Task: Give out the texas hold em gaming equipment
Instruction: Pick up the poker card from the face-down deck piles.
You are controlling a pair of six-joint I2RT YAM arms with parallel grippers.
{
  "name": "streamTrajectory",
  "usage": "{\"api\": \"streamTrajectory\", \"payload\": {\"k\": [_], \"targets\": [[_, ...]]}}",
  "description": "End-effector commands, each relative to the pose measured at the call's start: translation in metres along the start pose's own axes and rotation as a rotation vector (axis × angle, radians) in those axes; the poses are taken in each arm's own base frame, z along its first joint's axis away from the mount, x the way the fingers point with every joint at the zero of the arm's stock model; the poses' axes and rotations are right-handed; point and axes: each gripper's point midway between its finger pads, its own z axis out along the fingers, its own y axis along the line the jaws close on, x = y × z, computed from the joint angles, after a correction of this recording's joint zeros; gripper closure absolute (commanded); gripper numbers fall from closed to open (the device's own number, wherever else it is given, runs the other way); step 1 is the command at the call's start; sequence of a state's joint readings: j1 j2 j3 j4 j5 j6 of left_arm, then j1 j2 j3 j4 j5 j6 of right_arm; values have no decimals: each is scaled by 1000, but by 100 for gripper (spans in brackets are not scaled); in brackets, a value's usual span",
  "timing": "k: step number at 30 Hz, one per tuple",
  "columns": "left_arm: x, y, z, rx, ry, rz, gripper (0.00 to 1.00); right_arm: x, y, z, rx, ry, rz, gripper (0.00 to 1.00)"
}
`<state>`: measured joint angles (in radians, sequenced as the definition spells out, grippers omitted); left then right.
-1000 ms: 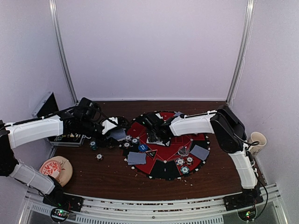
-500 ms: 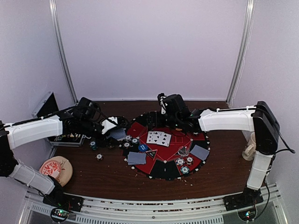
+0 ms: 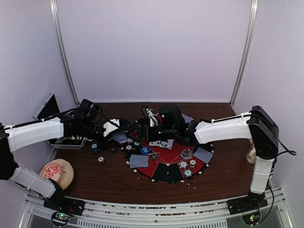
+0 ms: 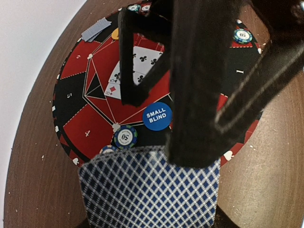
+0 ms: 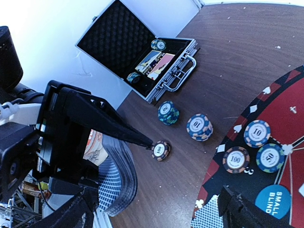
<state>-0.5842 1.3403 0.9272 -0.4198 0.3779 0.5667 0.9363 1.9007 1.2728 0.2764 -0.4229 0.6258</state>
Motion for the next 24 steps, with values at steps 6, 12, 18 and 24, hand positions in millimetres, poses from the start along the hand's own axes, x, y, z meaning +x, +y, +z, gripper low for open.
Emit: {"api": "streamTrajectory", "payload": {"k": [6,12,18,24], "targets": [[-5,0,4,3,-25,8,46,-3,22,31,-107,27,54,12],[-4,-2,5,6,-18,12,46,-3,12,46,-59,51,92,18],[-3,-3,5,4,-15,15,46,6,5,54,-33,102,98,26],[-2,-3,7,8,-12,15,46,11,8,53,-62,122,96,29]]}}
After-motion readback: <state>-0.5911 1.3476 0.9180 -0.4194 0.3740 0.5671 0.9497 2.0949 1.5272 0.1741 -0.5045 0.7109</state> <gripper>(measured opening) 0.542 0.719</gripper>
